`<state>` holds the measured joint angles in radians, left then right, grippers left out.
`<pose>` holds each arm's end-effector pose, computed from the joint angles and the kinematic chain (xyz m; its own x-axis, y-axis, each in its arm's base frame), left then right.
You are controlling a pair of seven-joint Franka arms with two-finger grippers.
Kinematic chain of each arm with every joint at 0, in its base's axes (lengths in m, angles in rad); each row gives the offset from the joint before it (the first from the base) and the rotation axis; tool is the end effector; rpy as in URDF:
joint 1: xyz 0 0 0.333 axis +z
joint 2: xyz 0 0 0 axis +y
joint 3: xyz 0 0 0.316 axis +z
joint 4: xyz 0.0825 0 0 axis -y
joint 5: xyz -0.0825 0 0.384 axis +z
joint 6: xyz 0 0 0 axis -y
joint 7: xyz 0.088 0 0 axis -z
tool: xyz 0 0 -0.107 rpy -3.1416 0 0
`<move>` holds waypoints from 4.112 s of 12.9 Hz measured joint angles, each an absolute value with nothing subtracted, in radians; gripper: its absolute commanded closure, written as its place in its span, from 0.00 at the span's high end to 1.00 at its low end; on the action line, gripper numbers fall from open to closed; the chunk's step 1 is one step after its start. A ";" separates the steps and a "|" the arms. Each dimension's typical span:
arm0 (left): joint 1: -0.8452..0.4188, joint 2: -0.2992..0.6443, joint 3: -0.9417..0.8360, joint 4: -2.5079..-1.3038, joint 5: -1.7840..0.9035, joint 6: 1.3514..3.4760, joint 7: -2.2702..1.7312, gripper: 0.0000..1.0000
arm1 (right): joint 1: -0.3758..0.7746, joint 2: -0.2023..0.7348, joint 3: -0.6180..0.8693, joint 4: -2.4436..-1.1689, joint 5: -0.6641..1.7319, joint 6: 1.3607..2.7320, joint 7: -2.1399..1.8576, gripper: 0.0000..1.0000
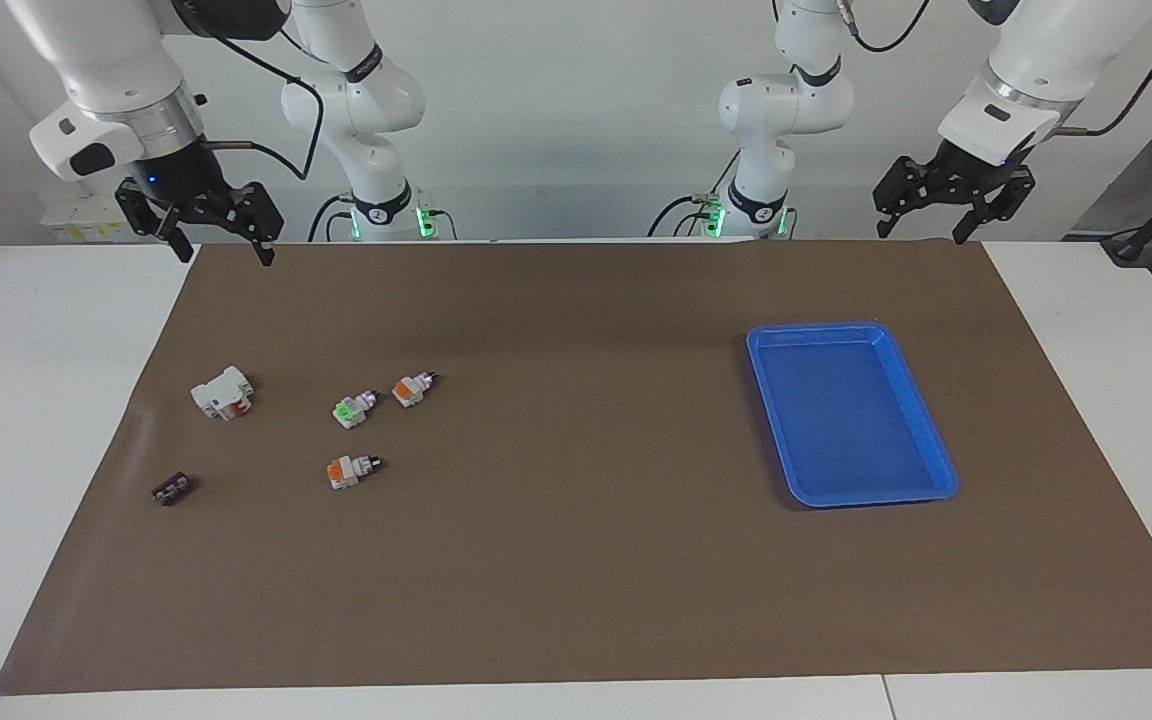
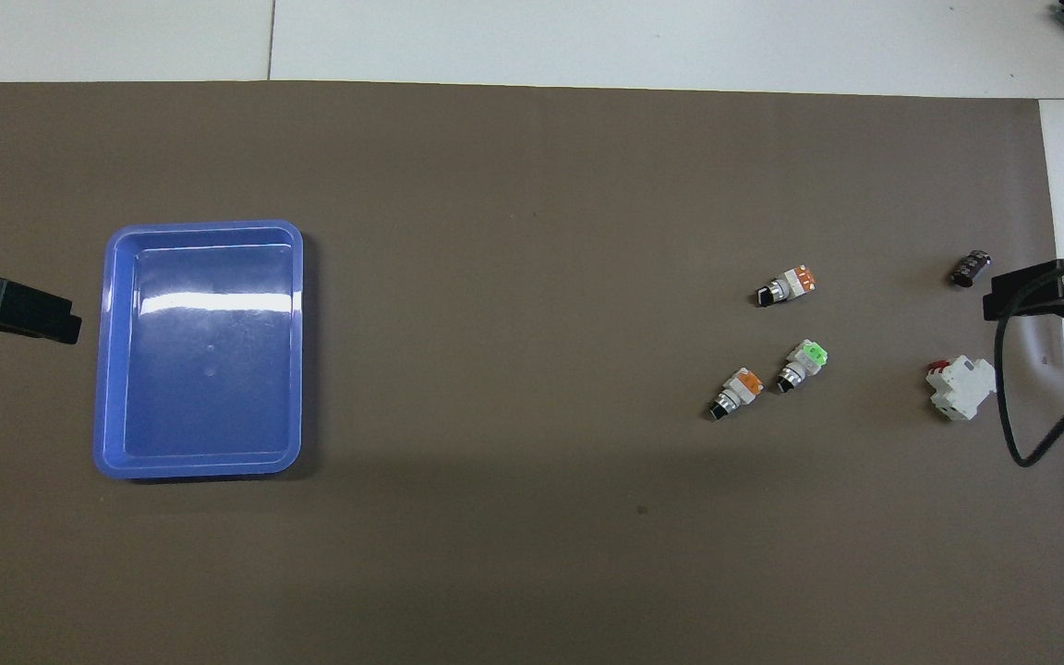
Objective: Turn and place switch with both arms
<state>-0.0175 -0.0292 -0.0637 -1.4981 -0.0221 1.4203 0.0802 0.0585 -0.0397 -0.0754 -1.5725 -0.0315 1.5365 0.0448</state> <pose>0.5276 -0.0462 0.6612 0.9854 -0.1637 -0.0468 -0.1628 -0.9864 0.0240 0.5388 -0.0135 0.6424 0.9980 -0.0627 0.0049 -0.0628 -0.9976 0.0283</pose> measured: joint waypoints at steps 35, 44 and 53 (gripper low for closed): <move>-0.018 -0.030 -0.065 -1.498 -0.022 1.423 0.080 1.00 | 0.227 0.110 -0.060 -2.374 0.269 2.447 0.919 0.00; -0.019 -0.037 -0.065 -1.497 -0.137 1.446 0.080 1.00 | 0.229 0.103 -0.058 -2.206 0.462 2.170 0.893 0.00; -0.019 -0.086 -0.067 -1.599 -0.395 1.506 0.003 1.00 | 0.346 0.097 0.016 -1.848 0.893 2.005 1.373 0.00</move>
